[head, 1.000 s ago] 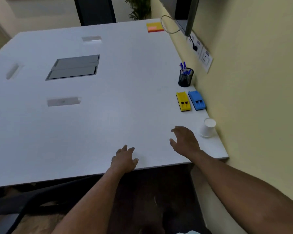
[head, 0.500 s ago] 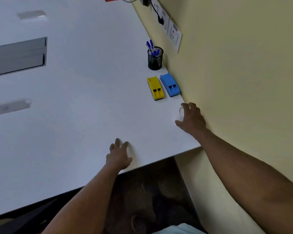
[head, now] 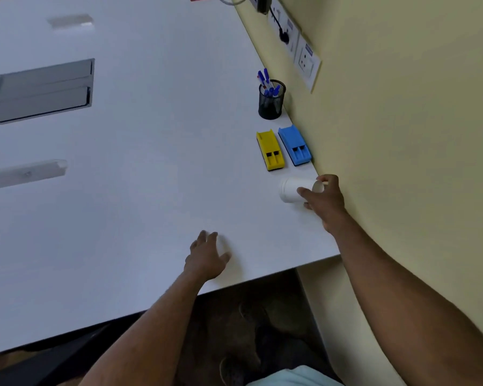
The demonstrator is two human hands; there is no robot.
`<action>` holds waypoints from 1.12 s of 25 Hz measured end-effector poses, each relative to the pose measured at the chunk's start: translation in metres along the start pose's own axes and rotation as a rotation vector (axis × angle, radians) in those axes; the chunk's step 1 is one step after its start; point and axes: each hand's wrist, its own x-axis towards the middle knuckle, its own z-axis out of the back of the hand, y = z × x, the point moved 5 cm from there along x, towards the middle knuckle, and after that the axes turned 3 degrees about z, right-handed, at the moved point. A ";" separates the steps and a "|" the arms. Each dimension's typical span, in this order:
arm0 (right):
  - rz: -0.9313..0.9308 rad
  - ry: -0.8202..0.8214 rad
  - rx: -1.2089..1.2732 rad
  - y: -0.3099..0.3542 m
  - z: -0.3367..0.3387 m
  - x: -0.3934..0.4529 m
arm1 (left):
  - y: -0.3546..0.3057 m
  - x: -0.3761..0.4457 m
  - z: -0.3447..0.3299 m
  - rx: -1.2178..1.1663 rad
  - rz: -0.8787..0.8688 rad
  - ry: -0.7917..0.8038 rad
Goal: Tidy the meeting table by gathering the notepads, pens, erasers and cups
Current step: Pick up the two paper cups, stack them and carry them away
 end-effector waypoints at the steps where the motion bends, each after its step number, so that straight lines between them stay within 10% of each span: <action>1: -0.116 0.038 0.277 -0.004 -0.006 -0.007 | -0.008 -0.001 0.002 -0.073 -0.014 -0.008; 5: -0.329 0.305 0.853 0.007 -0.058 -0.062 | -0.029 -0.026 0.033 -0.536 -0.066 -0.050; 13: -0.232 0.712 0.551 0.036 -0.142 -0.174 | -0.016 -0.073 0.081 -1.326 -0.115 -0.141; 19: 0.280 0.577 -0.122 0.063 -0.150 -0.198 | 0.034 -0.105 0.104 -1.116 -0.102 -0.431; 28: 0.774 0.626 -0.458 0.102 -0.198 -0.220 | 0.091 -0.131 0.106 -0.591 -0.107 -0.619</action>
